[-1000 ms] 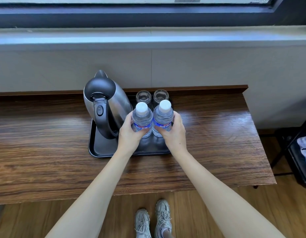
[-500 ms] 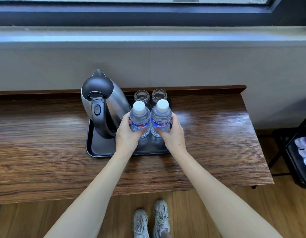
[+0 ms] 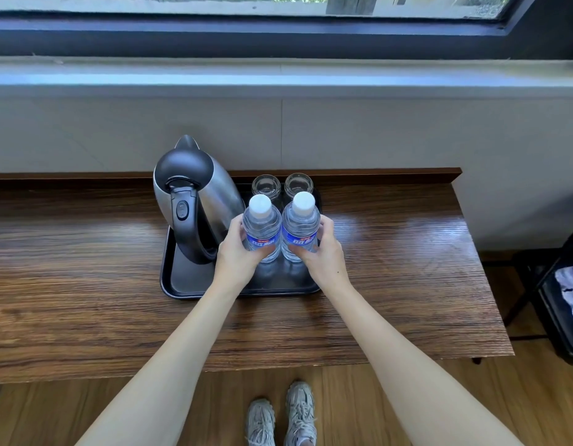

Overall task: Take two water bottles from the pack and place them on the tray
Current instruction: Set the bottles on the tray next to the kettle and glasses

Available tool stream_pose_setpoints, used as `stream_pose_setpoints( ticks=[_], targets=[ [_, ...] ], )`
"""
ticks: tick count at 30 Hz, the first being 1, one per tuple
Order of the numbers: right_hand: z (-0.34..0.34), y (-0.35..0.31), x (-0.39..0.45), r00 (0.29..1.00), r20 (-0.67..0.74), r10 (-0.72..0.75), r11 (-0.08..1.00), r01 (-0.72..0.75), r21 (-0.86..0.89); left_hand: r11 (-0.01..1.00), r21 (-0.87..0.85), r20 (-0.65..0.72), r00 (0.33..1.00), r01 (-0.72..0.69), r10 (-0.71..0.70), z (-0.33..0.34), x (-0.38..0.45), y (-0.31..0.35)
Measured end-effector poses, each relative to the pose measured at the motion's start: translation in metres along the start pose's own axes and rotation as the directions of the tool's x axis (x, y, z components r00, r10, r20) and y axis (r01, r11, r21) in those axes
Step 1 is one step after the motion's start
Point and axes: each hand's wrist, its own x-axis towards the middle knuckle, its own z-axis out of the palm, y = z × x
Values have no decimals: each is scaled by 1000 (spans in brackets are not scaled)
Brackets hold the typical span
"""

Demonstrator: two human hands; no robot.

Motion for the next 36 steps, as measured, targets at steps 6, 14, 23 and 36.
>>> stream_pose_setpoints(
  ticks=[6, 14, 23, 36],
  targets=[
    [-4, -2, -9, 1000, -3, 3, 1000, -3, 16, 1000, 10, 0, 1000, 4, -4, 0, -7, 1],
    [-12, 1, -38, 1000, 13, 2, 1000, -2, 0, 1000, 3, 23, 1000, 12, -13, 0, -35, 1],
    [-12, 4, -59, 1000, 14, 25, 998, -24, -54, 998, 47, 21, 999, 39, -40, -3, -56, 0],
    [-19, -16, -65, 997, 63, 49, 995, -43, -87, 995, 52, 52, 995, 80, -82, -4, -64, 11]
  ],
)
